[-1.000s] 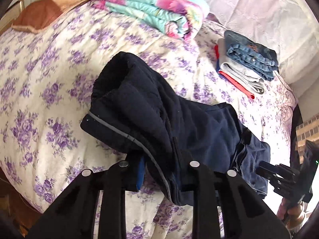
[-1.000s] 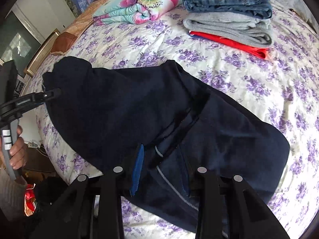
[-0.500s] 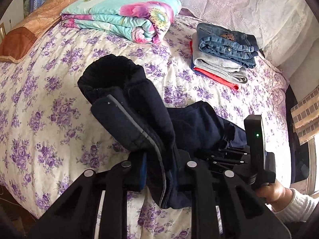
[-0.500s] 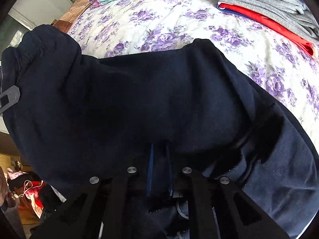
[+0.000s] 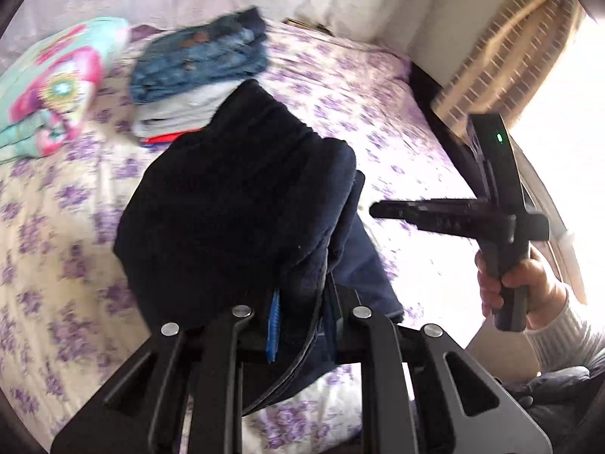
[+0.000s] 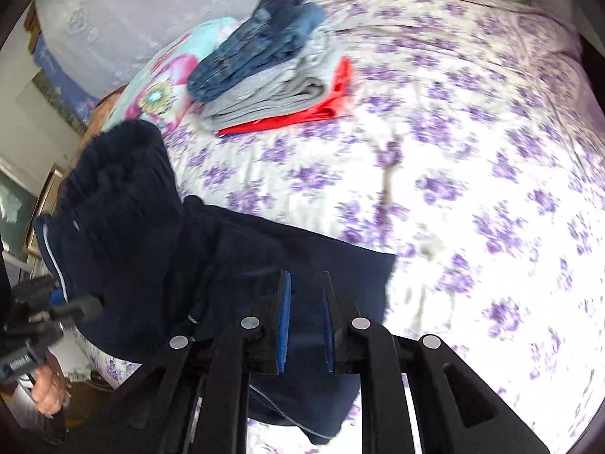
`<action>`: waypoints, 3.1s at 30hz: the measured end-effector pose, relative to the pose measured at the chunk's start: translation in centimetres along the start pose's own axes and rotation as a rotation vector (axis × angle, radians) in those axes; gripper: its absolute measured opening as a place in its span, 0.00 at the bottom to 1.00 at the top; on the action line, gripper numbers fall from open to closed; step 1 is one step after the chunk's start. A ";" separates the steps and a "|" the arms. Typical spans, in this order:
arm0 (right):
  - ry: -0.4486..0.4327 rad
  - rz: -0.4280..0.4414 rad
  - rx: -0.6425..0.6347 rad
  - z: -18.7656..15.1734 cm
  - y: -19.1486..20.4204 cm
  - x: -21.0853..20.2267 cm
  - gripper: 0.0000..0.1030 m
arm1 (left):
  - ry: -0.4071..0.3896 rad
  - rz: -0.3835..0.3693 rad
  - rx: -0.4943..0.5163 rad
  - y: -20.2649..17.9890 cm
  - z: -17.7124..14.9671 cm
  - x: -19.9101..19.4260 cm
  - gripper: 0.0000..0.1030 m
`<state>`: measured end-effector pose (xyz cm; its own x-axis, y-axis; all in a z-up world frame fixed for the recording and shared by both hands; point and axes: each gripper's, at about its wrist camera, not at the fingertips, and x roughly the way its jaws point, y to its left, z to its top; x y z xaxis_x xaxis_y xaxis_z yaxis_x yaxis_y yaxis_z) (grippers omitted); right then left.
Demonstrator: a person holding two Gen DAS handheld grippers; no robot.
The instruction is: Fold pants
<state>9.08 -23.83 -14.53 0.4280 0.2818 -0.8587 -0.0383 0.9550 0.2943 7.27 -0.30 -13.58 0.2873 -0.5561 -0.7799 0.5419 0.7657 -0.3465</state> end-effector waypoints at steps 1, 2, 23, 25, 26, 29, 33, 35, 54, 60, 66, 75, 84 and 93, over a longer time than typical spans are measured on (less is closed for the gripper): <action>-0.008 -0.012 0.038 -0.4 -1.3 -0.4 0.16 | 0.043 -0.035 0.039 -1.4 -0.2 1.9 0.16; -0.012 -0.020 0.070 -1.1 -2.4 -0.6 0.16 | 0.106 -0.068 0.072 -2.7 -0.6 4.5 0.16; 0.018 0.208 0.028 -2.6 1.3 1.9 0.16 | 0.204 -0.084 -0.146 0.9 -2.8 7.0 0.66; 0.039 0.083 0.015 -2.7 1.0 4.1 0.10 | 0.203 -0.072 -0.156 1.3 -2.9 7.8 0.66; 0.081 0.041 0.035 -2.9 0.4 5.7 0.10 | 0.220 -0.050 -0.156 1.4 -3.1 8.7 0.66; 0.105 0.065 0.086 -2.8 -1.0 7.3 0.10 | 0.254 -0.008 -0.155 2.0 -3.5 11.5 0.66; 0.205 0.002 -0.045 -0.4 1.6 6.3 0.15 | 0.262 0.042 -0.107 0.6 -3.3 11.0 0.66; 0.177 0.053 -0.117 1.6 3.8 4.6 0.16 | 0.241 0.054 -0.089 -0.2 -3.5 9.3 0.66; 0.438 0.006 -0.546 8.9 20.1 19.5 0.05 | 0.243 0.081 -0.242 1.8 -8.9 5.5 0.43; 0.426 -0.066 -0.526 7.6 19.3 22.3 0.08 | 0.312 0.134 -0.160 1.3 -10.2 8.6 0.40; 0.359 -0.026 -0.531 8.4 18.8 17.1 0.43 | 0.300 0.105 -0.188 2.4 -9.1 6.0 0.41; 0.144 -0.046 -0.296 4.4 7.1 3.1 0.75 | 0.135 0.164 -0.425 10.4 -7.3 -0.8 0.83; 0.168 0.023 0.130 -5.5 -2.4 1.7 0.75 | 0.259 0.163 -0.502 11.5 -7.9 5.7 0.83; 0.127 0.127 0.301 -7.8 -3.4 4.3 0.75 | 0.325 0.149 -0.497 11.1 -8.3 7.4 0.83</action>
<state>4.00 -25.15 -22.53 0.3200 0.4242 -0.8471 0.1924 0.8464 0.4965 8.89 6.77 -27.54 0.0336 -0.3647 -0.9305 0.0589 0.9301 -0.3625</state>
